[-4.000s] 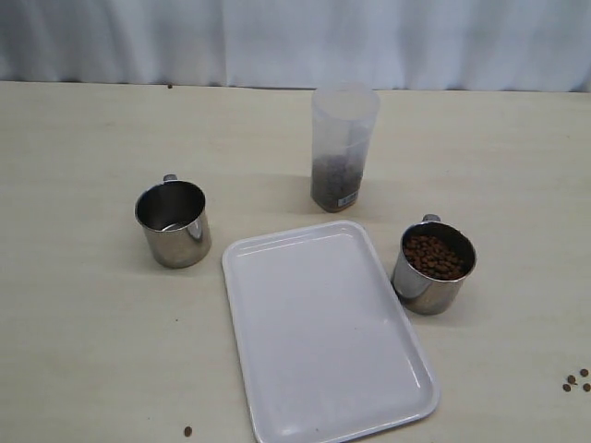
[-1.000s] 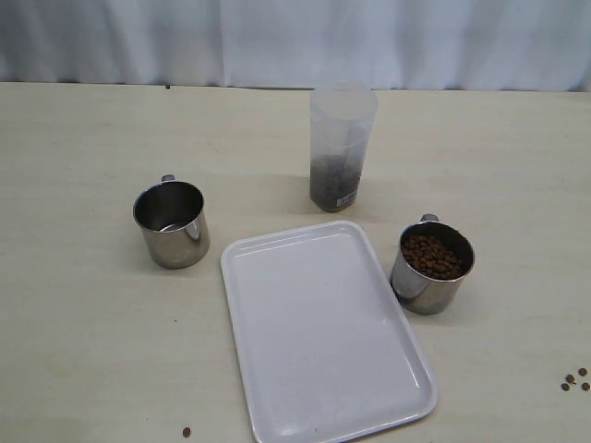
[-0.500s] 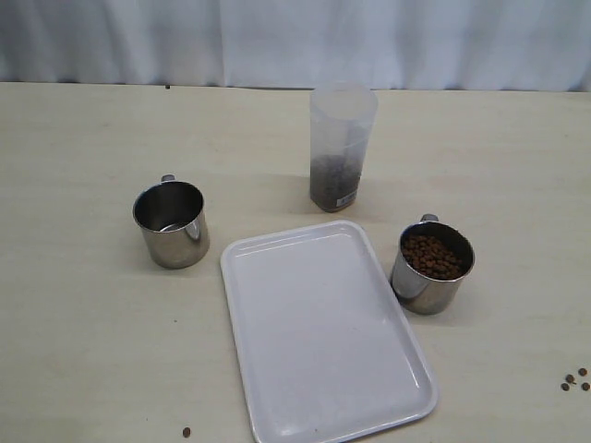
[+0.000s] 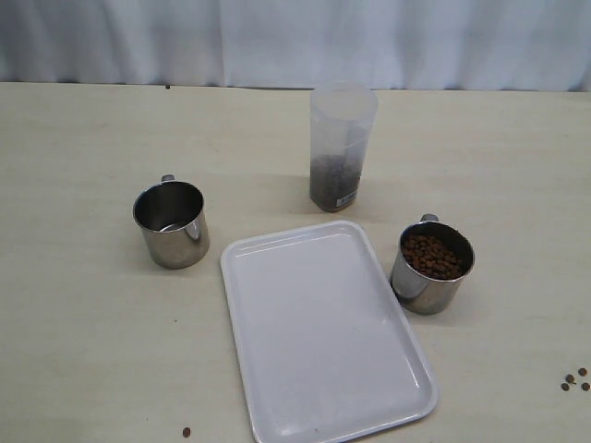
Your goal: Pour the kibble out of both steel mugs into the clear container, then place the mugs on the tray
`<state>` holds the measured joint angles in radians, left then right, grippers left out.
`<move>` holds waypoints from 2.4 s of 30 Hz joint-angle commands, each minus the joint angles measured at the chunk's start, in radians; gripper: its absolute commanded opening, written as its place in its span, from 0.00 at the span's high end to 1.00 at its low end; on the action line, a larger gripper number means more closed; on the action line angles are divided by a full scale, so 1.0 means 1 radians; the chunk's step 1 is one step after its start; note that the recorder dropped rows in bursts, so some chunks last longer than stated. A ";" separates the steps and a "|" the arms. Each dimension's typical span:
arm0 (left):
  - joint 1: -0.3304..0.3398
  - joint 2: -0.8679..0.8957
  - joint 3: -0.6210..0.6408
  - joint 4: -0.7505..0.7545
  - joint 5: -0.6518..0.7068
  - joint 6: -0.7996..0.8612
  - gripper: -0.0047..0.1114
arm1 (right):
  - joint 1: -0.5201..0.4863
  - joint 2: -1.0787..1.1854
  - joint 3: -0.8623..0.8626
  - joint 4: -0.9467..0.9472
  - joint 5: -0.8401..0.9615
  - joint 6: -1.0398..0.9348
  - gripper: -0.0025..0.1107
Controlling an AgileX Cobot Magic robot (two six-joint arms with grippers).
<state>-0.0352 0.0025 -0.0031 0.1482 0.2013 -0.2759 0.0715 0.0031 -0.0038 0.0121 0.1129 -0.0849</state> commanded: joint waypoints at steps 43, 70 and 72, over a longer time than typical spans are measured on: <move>-0.001 -0.002 0.003 -0.001 -0.004 -0.005 0.96 | 0.001 -0.003 0.004 0.391 -0.085 -0.087 0.94; -0.001 -0.002 0.003 -0.001 -0.004 -0.005 0.96 | 0.001 -0.003 0.004 0.391 -0.021 -0.140 0.94; -0.001 -0.002 0.003 -0.001 -0.004 -0.005 0.96 | 0.001 -0.003 0.004 0.399 -0.021 -0.140 0.94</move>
<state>-0.0352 0.0025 -0.0031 0.1482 0.2013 -0.2759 0.0715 0.0031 -0.0038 0.4016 0.0908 -0.2143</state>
